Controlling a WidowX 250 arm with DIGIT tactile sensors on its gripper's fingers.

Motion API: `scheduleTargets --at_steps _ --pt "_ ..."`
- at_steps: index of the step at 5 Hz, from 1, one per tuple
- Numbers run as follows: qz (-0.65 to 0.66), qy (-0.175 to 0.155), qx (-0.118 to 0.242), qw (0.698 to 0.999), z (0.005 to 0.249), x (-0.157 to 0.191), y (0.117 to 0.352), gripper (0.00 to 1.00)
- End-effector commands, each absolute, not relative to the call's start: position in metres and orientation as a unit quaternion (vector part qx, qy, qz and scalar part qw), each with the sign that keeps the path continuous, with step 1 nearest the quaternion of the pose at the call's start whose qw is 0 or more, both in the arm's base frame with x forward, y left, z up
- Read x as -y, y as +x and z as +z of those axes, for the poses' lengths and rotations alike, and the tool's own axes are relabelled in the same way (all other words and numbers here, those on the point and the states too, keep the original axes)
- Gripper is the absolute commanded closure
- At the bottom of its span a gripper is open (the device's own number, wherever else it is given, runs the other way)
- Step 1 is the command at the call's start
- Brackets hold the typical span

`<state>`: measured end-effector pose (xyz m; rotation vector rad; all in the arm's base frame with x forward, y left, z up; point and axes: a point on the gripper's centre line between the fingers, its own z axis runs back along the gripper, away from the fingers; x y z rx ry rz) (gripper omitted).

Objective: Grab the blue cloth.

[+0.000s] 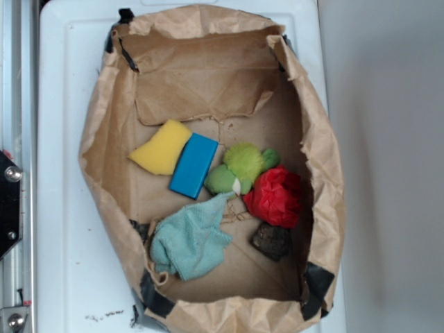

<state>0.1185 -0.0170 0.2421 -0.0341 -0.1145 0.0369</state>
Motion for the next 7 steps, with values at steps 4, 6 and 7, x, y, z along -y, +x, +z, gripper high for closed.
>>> scheduleTargets --at_steps 4,6,7 --pt "0.049 -0.013 0.060 0.997 0.220 0.018 0.202 0.00" --pt "0.118 -0.004 0.038 0.992 0.186 -0.010 0.246 0.00" --pt "0.168 -0.016 0.043 0.985 0.168 -0.021 0.263 0.00"
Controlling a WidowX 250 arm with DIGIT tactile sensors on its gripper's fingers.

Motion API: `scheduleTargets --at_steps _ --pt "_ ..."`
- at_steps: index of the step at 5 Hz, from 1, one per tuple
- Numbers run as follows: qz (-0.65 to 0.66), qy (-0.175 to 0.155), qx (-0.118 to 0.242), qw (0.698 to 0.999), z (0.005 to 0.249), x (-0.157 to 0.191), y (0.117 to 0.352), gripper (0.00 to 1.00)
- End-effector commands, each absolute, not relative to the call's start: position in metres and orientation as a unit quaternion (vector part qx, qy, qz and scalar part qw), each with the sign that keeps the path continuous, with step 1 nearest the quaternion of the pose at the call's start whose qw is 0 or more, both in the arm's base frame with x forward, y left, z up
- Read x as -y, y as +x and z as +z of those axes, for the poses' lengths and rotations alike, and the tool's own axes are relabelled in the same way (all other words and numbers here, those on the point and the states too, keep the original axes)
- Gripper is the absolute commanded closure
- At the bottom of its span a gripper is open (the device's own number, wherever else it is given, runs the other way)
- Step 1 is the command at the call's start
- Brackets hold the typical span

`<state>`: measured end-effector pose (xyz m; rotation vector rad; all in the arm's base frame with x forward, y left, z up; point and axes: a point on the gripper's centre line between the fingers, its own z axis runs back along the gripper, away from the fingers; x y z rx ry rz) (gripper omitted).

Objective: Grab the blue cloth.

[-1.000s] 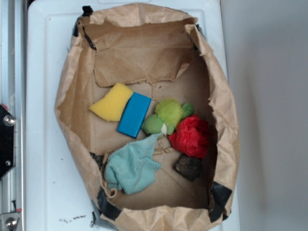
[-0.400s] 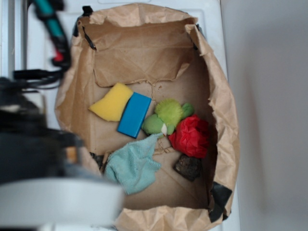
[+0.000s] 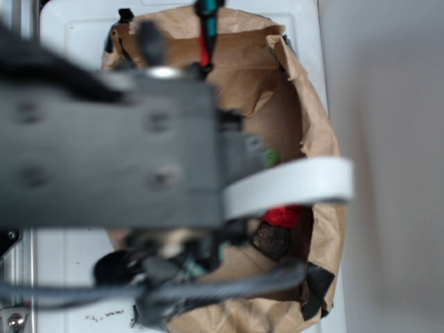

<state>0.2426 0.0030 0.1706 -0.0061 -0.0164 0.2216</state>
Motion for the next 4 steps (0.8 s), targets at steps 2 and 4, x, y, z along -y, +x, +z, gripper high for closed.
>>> scheduleTargets --at_steps 2,4 --pt "0.170 -0.075 0.045 0.982 0.123 -0.009 0.273 0.00" --pt "0.146 -0.097 0.025 0.984 0.085 0.016 0.260 0.00"
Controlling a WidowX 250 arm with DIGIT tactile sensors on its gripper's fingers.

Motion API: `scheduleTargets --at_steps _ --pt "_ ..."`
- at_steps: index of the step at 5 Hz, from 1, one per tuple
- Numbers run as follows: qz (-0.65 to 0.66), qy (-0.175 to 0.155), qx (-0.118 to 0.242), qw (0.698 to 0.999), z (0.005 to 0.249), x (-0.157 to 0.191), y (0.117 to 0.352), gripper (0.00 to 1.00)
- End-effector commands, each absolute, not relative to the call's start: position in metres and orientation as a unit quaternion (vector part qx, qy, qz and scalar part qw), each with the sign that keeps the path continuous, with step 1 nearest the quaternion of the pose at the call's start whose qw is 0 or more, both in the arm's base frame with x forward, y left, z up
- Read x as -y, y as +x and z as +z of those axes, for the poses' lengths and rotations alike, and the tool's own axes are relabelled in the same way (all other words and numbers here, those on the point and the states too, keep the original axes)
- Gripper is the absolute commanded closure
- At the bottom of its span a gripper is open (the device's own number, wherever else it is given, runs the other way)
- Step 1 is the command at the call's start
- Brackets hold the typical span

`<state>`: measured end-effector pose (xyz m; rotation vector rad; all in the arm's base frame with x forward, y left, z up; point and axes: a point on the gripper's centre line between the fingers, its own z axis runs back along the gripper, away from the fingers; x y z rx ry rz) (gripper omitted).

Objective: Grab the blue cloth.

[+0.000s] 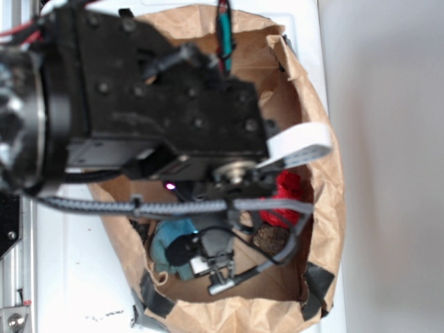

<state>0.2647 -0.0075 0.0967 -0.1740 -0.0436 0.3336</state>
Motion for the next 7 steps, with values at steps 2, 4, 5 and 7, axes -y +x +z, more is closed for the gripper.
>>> scheduleTargets --at_steps 2,4,5,7 --pt "0.111 -0.090 0.012 0.990 0.056 0.027 0.254 0.00" --pt "0.097 -0.096 0.010 0.991 0.054 0.023 0.255 1.00" --pt "0.097 -0.091 0.011 0.991 0.053 0.026 0.256 1.00" --pt "0.097 -0.088 0.022 0.991 0.049 0.029 0.261 1.00"
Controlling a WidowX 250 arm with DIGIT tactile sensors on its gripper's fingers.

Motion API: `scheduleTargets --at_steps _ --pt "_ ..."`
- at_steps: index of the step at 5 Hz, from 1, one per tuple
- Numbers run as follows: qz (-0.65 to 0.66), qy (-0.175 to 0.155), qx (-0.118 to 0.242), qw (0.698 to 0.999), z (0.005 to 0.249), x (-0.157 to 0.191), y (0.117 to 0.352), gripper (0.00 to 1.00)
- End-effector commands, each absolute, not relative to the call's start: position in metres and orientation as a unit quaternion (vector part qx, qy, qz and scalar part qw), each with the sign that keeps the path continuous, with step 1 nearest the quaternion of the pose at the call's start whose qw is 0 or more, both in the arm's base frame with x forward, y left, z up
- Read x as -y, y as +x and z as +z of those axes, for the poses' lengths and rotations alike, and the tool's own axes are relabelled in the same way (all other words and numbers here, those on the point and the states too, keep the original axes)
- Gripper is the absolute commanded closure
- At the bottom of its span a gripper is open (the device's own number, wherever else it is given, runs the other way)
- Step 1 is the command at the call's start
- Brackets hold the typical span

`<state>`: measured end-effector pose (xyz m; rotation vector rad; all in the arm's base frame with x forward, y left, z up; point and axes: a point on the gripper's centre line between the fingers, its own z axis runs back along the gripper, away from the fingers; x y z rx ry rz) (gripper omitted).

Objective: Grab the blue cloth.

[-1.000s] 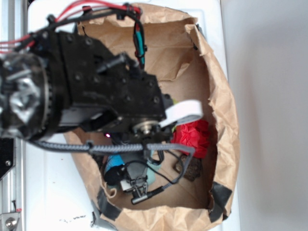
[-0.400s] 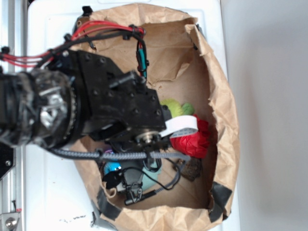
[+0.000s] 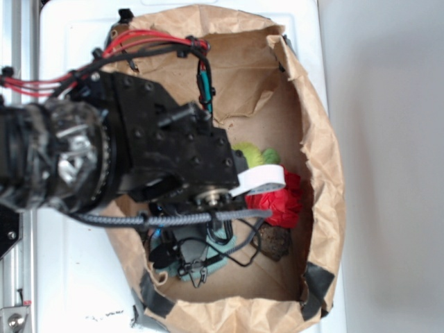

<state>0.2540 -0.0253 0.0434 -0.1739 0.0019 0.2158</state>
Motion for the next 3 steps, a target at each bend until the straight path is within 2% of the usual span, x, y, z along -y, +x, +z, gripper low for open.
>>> scheduleTargets --at_steps 1,3 --pt "0.096 -0.093 0.032 0.990 0.050 0.029 0.261 1.00" --pt "0.102 -0.106 0.068 0.987 0.064 0.022 0.254 1.00"
